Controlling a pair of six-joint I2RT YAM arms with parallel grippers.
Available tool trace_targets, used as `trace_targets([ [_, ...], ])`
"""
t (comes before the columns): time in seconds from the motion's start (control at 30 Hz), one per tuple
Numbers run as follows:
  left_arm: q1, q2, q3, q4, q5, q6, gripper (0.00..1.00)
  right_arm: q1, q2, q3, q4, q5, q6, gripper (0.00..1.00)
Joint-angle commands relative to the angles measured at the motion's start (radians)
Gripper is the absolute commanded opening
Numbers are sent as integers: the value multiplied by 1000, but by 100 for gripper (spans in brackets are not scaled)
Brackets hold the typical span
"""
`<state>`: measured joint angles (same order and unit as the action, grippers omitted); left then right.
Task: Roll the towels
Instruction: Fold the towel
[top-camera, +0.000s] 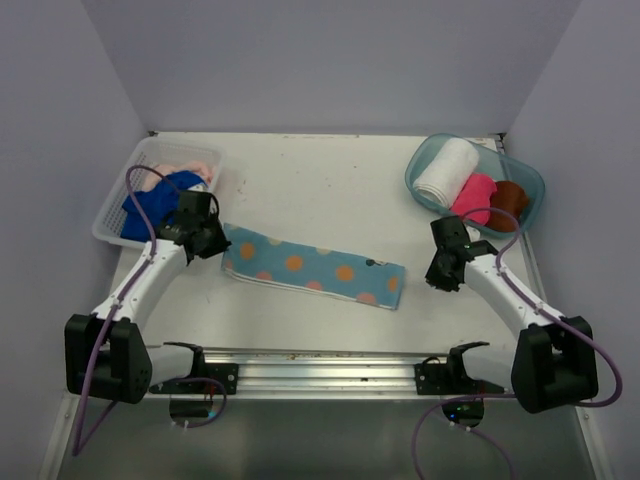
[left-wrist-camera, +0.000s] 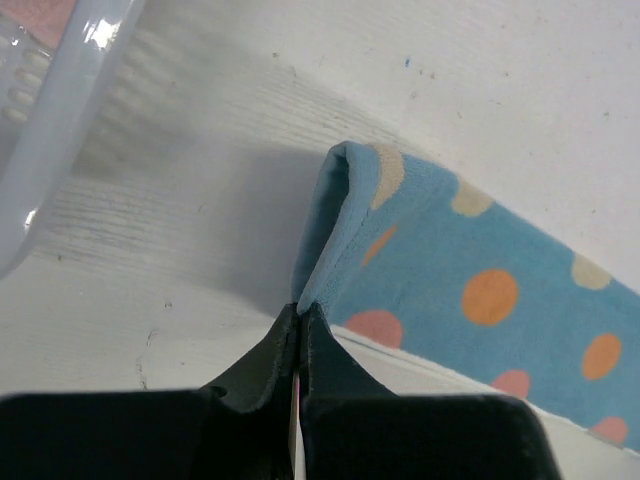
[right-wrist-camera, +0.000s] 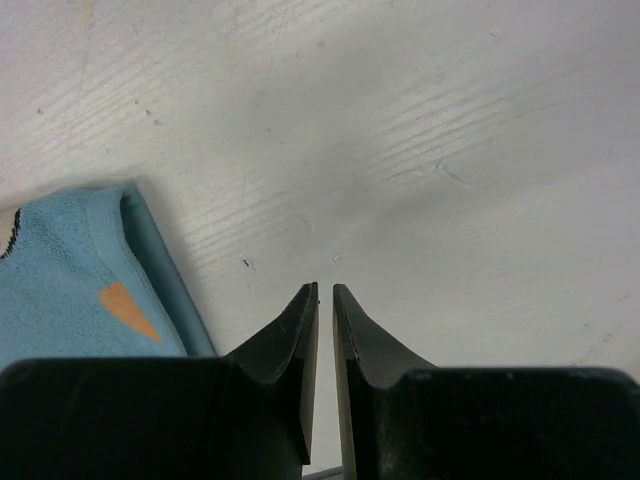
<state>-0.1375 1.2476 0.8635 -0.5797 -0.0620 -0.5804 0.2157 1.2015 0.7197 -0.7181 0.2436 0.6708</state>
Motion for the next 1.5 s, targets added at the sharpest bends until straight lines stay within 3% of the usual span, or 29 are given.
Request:
trace_targets([
  [0.0, 3, -30, 78, -52, 53, 63, 0, 1, 29, 38, 45, -35, -37, 15],
  [0.17, 3, -33, 161, -91, 175, 116, 0, 31, 93, 38, 94, -79, -42, 0],
  [0.43, -39, -50, 233, -98, 324, 136, 0, 149, 144, 41, 118, -73, 13, 0],
  [0.6, -158, -24, 261, -89, 297, 105, 0, 159, 106, 52, 118, -60, 24, 0],
  [0.73, -189, -4, 261, -59, 306, 83, 0, 160, 95, 76, 143, -92, 10, 0],
  [0.97, -235, 36, 292, -34, 326, 59, 0, 172, 203, 99, 242, -109, 15, 0],
  [1.17, -346, 84, 324, -17, 341, 50, 0, 174, 366, 124, 272, -96, 7, 0],
  [1.47, -484, 174, 400, 30, 352, 31, 0, 175, 175, 80, 206, 20, 9, 0],
])
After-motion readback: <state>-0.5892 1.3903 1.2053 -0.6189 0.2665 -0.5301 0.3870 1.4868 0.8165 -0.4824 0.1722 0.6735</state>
